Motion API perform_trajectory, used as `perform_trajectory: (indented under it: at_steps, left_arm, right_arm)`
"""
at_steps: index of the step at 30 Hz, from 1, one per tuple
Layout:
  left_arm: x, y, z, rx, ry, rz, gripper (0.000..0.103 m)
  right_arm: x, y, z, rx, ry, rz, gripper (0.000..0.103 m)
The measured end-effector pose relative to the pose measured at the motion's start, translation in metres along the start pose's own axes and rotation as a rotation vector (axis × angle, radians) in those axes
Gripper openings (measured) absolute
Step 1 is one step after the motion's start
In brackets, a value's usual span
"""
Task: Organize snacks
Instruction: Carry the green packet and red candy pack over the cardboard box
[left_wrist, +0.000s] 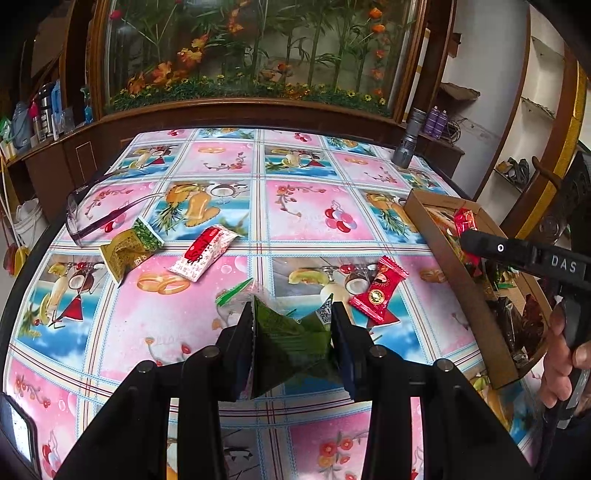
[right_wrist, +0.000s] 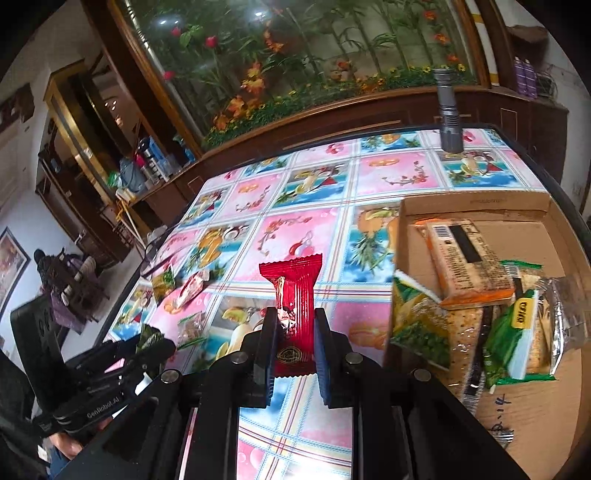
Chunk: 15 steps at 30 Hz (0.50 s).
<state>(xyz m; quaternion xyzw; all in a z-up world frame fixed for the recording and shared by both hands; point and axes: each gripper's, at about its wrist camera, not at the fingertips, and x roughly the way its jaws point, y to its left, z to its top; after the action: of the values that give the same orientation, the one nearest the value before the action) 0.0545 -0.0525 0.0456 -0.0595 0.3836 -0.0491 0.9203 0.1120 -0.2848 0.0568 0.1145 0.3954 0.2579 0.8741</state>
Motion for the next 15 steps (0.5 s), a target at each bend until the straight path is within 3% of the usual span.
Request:
perform_trajectory:
  at_steps: [15]
  left_arm:
    - [0.003, -0.027, 0.004, 0.014, 0.001, -0.047, 0.038]
  right_arm:
    - [-0.022, -0.032, 0.012, 0.105, -0.063, -0.001, 0.019]
